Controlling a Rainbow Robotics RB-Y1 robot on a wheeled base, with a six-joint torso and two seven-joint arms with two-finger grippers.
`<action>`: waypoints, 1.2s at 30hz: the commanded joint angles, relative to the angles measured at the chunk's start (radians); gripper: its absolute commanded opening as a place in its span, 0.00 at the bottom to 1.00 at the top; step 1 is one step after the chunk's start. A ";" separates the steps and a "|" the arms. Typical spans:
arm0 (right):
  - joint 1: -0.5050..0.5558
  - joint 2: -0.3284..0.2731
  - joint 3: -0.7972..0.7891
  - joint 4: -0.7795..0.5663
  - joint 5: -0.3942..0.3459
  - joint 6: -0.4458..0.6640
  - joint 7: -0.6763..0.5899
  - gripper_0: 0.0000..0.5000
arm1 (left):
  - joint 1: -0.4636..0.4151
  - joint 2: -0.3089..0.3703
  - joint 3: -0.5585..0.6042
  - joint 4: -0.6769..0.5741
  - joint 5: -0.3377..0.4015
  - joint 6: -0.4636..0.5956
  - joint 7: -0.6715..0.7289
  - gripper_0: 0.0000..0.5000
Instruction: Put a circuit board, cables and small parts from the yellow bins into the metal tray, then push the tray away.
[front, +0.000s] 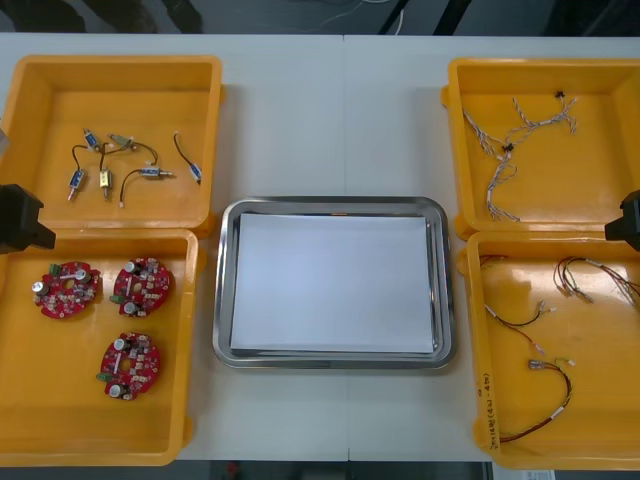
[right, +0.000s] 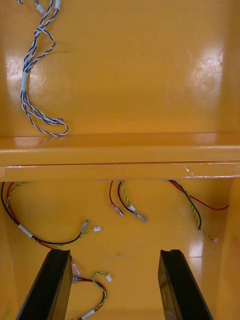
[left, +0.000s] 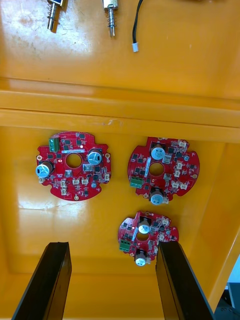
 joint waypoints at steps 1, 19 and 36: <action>0.012 -0.035 -0.027 -0.006 -0.004 0.003 0.018 1.00 | 0.014 0.048 0.029 -0.025 -0.008 0.006 -0.069 1.00; 0.012 -0.035 -0.027 -0.006 -0.004 0.003 0.018 1.00 | 0.014 0.048 0.029 -0.025 -0.008 0.006 -0.069 1.00; 0.012 -0.035 -0.027 -0.006 -0.004 0.003 0.018 1.00 | 0.014 0.048 0.029 -0.025 -0.008 0.006 -0.069 1.00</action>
